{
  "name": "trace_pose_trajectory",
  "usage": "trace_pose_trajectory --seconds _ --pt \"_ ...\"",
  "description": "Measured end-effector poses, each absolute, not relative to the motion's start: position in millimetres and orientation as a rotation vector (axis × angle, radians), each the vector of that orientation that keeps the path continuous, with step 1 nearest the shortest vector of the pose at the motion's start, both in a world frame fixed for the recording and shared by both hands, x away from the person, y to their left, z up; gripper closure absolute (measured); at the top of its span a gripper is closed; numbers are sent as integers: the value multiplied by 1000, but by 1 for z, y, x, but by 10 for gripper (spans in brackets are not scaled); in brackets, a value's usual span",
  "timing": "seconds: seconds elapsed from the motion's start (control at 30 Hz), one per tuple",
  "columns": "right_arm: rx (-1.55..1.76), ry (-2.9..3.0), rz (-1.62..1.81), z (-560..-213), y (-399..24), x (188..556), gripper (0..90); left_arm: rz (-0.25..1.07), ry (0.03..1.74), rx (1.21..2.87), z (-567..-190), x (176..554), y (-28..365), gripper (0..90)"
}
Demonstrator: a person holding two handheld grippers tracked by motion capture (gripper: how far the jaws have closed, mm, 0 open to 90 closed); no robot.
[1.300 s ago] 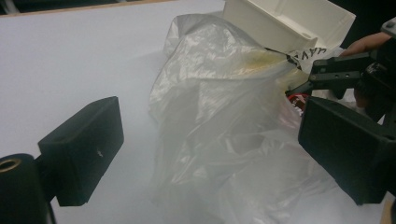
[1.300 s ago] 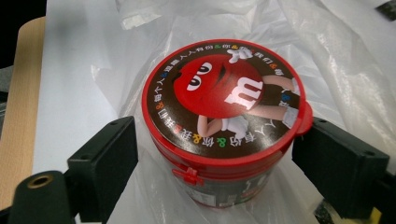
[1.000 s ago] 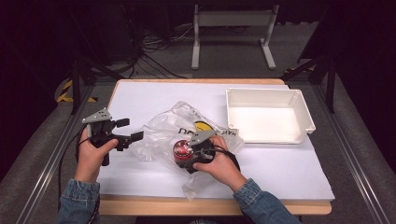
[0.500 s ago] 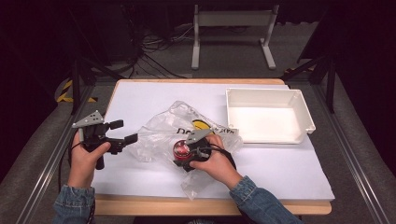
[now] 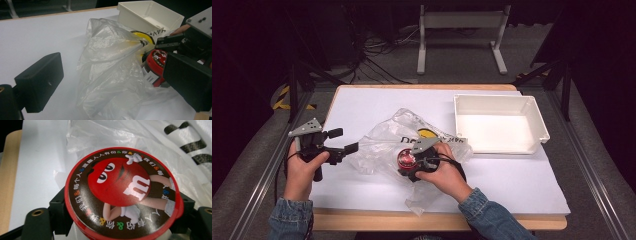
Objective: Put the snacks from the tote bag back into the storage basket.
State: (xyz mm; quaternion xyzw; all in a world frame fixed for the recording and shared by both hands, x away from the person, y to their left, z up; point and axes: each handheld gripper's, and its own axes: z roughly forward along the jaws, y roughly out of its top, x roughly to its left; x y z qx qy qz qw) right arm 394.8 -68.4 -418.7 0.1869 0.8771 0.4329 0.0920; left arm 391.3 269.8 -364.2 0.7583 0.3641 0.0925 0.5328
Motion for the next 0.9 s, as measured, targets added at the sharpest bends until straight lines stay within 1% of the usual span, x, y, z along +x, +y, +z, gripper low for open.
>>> trace_pose_trajectory --seconds 0.33,0.9 --pt "522 2597 1306 -399 -69 390 243 219 871 1796 -363 392 271 43" --pt "471 2531 1399 -357 -69 394 244 222 878 1773 -361 393 275 43"
